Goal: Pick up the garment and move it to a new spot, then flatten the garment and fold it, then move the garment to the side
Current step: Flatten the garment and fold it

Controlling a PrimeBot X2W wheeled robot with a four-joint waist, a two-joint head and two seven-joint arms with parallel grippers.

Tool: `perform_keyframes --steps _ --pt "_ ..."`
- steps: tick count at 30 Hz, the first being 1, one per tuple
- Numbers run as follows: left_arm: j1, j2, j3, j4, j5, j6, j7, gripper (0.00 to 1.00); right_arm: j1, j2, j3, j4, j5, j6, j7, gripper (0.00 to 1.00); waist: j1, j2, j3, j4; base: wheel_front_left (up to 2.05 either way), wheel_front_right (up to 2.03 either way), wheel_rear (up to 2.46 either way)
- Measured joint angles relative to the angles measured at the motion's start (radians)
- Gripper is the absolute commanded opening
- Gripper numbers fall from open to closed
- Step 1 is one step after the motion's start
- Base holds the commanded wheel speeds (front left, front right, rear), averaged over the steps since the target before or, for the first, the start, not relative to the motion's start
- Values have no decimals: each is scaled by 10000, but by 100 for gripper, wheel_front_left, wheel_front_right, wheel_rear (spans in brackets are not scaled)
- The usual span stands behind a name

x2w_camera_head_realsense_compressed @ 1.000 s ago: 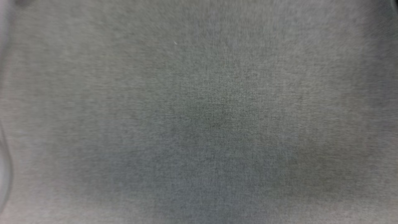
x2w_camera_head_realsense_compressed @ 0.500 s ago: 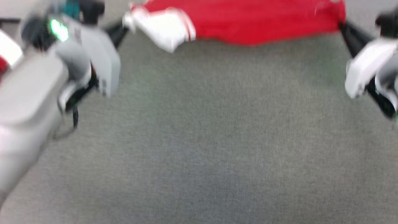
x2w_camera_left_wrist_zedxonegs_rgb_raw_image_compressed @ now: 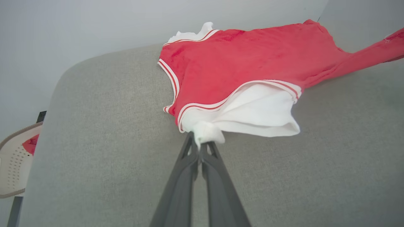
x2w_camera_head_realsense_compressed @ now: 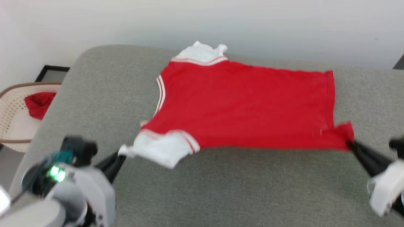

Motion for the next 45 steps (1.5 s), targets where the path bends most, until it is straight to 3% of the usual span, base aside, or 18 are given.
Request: perform_keyframes --steps 6,12,16,20,24,27,35,45 --pt "1848 959 82 -1400 -953 1501 -880 0 3267 803 -1887 -1841 -1049 0 554 0 0 0 -82 158 0 0 0" --pt "3222 1390 113 -2431 -1845 2552 -1618 0 5609 2142 -3452 -3931 -2138 0 1574 0 0 0 187 85 0 0 0" --pt "3493 1839 259 -2895 -1923 2957 -1946 0 6265 2757 -4109 -4957 -2506 0 2092 0 0 0 399 2 0 0 0" --pt "2867 2247 437 -3139 -1319 2963 -1662 0 6056 3057 -4437 -5497 -2708 0 2504 0 0 0 612 -92 0 0 0" --pt "1639 2376 585 -2886 -395 2489 -790 0 5289 3150 -4637 -5530 -2771 0 2807 0 0 0 832 -183 0 0 0" --pt "594 2046 639 -2330 238 1873 -12 0 4586 3170 -4679 -5327 -2752 0 3012 0 0 0 1022 -263 0 0 0" --pt "-1995 265 437 270 1411 -111 1718 0 2731 3189 -4539 -4115 -2727 0 3359 0 0 0 1659 -490 0 0 0" --pt "-3420 -1864 -111 4196 1699 -2259 2123 0 1201 3382 -4149 -2537 -2736 0 3352 0 0 0 2493 -758 0 0 0"
